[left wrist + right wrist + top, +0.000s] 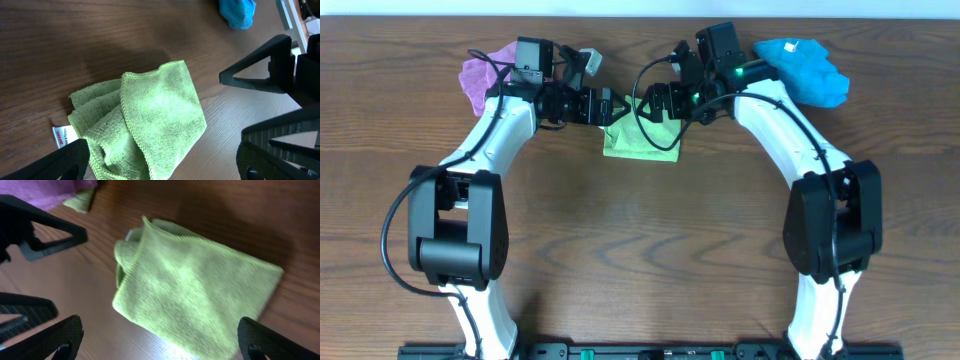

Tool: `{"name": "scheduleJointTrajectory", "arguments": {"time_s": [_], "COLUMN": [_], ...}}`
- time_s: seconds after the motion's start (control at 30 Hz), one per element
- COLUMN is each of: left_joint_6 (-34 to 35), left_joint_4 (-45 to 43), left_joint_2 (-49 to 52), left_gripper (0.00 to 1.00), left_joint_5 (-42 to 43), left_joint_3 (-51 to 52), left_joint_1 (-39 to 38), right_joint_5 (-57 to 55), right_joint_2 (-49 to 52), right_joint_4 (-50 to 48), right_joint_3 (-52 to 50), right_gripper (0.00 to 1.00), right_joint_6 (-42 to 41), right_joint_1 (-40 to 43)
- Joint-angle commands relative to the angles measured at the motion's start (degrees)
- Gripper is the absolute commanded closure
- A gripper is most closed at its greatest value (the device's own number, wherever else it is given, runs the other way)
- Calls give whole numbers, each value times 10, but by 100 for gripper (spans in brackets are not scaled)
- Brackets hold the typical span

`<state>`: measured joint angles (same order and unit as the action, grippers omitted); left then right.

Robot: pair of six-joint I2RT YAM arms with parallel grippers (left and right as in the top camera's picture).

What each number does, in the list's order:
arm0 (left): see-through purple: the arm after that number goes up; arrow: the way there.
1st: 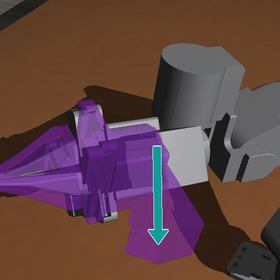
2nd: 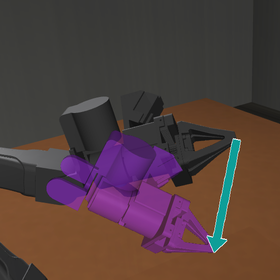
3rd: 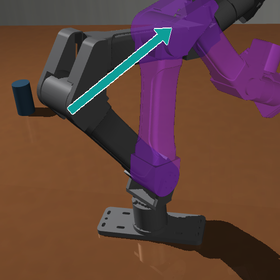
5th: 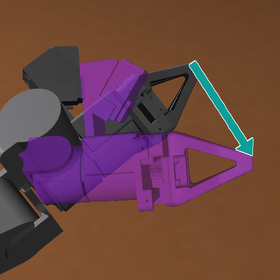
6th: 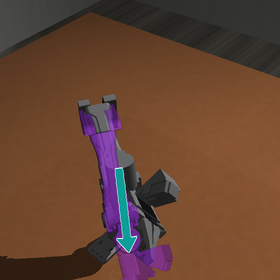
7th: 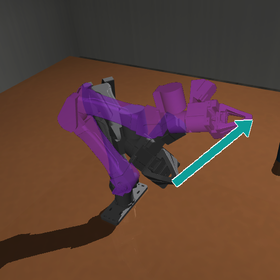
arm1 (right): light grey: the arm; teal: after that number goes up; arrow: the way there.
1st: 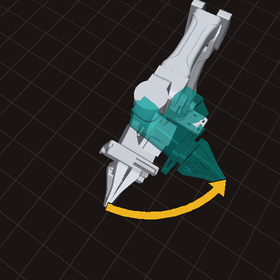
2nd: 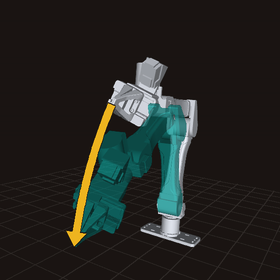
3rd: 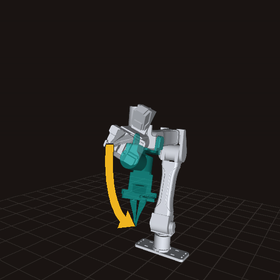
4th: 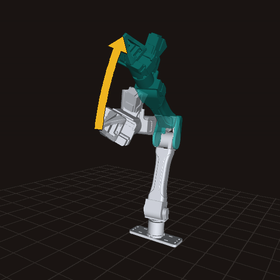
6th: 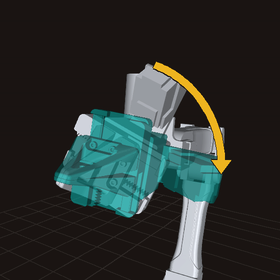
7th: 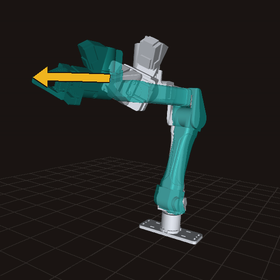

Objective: Fold the cloth
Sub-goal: 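Release the folded cloth and raise the right gripper away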

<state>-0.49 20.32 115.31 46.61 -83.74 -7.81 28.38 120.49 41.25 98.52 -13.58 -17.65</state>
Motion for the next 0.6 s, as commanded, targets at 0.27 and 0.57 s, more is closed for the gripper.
{"name": "scheduleJointTrajectory", "arguments": {"time_s": [0.27, 0.57], "left_joint_6": [-14, -20], "left_joint_4": [-32, -55], "left_joint_2": [45, 47], "left_gripper": [5, 5], "left_joint_5": [46, 18], "left_joint_3": [-10, -10], "left_joint_1": [-3, -10], "right_joint_5": [-96, -134], "right_joint_2": [-99, -188], "right_joint_4": [103, 162], "right_joint_3": [11, -2], "right_gripper": [1, 3], "right_joint_6": [57, 107], "right_joint_1": [95, 122]}}
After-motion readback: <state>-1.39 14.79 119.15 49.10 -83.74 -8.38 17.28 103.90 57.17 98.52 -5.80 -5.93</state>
